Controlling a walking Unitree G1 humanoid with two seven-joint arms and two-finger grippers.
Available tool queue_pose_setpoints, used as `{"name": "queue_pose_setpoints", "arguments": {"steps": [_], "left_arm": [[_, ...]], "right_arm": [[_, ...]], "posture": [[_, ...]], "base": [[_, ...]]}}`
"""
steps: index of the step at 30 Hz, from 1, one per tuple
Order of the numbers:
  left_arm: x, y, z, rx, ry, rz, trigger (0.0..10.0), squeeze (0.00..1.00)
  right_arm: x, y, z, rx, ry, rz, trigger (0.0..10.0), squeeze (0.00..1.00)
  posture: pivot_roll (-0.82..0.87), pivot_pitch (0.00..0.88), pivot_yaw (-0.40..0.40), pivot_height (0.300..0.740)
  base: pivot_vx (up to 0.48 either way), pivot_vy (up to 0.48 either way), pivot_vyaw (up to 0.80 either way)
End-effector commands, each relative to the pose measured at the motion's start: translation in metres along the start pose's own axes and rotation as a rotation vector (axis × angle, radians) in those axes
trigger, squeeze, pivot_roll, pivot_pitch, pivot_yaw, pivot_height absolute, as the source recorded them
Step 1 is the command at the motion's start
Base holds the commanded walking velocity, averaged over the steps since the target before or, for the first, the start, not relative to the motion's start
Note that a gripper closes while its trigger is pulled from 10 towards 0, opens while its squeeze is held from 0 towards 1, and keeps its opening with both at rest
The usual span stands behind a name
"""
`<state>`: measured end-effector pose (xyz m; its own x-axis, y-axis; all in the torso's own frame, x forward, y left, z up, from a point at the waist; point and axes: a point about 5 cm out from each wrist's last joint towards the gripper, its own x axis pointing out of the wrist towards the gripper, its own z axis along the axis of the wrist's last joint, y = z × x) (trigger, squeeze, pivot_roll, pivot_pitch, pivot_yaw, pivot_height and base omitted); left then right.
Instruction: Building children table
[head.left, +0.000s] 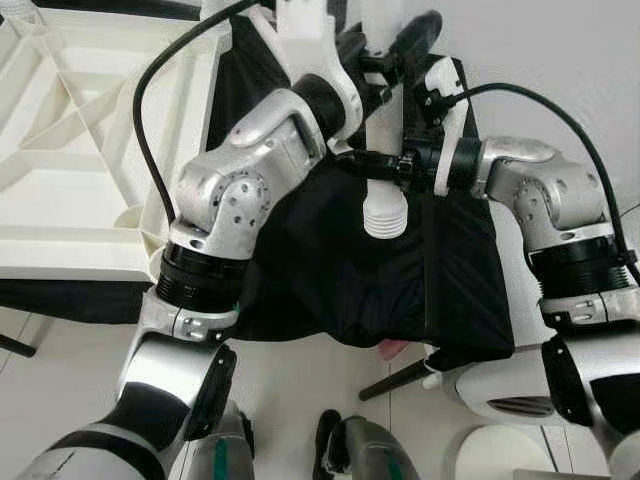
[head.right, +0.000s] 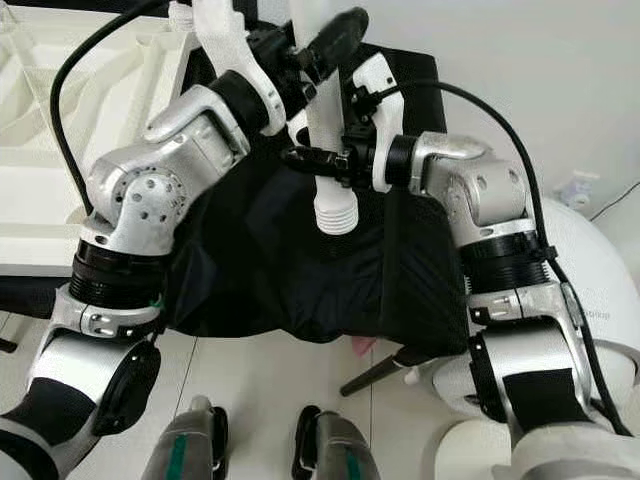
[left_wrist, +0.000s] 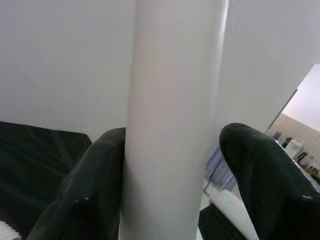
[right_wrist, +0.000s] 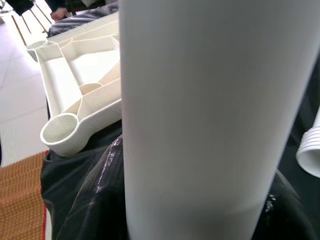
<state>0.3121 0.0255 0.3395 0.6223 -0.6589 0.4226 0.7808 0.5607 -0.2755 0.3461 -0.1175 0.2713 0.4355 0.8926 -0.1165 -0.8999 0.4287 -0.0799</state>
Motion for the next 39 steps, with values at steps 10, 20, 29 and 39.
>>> {"name": "queue_pose_setpoints", "arguments": {"steps": [10, 20, 29, 39], "left_arm": [[-0.014, 0.005, 0.011, -0.046, -0.044, -0.023, 10.0, 0.00], [-0.031, 0.059, -0.010, 0.079, 0.144, 0.323, 10.0, 0.00], [-0.051, 0.093, -0.026, 0.126, 0.214, 0.508, 10.0, 0.00], [-0.076, 0.108, -0.019, 0.155, 0.075, 0.651, 10.0, 0.00]], "right_arm": [[-0.012, -0.016, -0.006, 0.081, -0.157, -0.231, 10.0, 0.00], [-0.020, -0.026, -0.015, 0.181, -0.319, -0.521, 10.0, 0.00], [-0.021, -0.023, -0.016, 0.178, -0.412, -0.695, 10.0, 0.00], [-0.024, -0.002, -0.027, 0.075, -0.507, -0.774, 10.0, 0.00]], "posture": [[0.07, 0.106, -0.096, 0.740], [0.07, 0.107, -0.097, 0.740], [0.08, 0.102, -0.110, 0.740], [0.07, 0.062, -0.086, 0.740]], "base": [[0.000, 0.000, 0.00], [0.000, 0.000, 0.00], [0.000, 0.000, 0.00], [0.000, 0.000, 0.00]]}}
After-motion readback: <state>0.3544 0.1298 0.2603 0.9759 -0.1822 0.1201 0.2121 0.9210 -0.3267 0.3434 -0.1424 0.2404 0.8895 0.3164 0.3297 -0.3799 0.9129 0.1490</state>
